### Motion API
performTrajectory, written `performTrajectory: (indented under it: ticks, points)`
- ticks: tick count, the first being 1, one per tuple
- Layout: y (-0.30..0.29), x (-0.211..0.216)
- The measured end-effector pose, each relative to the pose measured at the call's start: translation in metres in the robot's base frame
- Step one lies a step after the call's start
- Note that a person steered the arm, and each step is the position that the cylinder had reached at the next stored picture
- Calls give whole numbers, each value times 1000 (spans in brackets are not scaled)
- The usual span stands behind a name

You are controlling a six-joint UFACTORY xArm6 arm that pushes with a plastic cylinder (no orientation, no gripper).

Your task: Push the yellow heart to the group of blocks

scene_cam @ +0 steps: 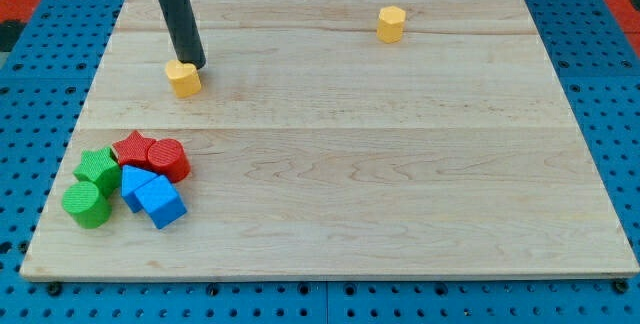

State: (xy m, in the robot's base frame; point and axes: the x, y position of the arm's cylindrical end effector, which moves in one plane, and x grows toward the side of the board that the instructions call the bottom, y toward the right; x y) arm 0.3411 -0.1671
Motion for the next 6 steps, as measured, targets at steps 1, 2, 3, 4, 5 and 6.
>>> performTrajectory:
  ticks: [1,2,3,4,5,6]
  points:
    - [-10,15]
    - [-12,45]
    - [-14,19]
    - [-17,-5]
    - [-23,47]
    - [-11,83]
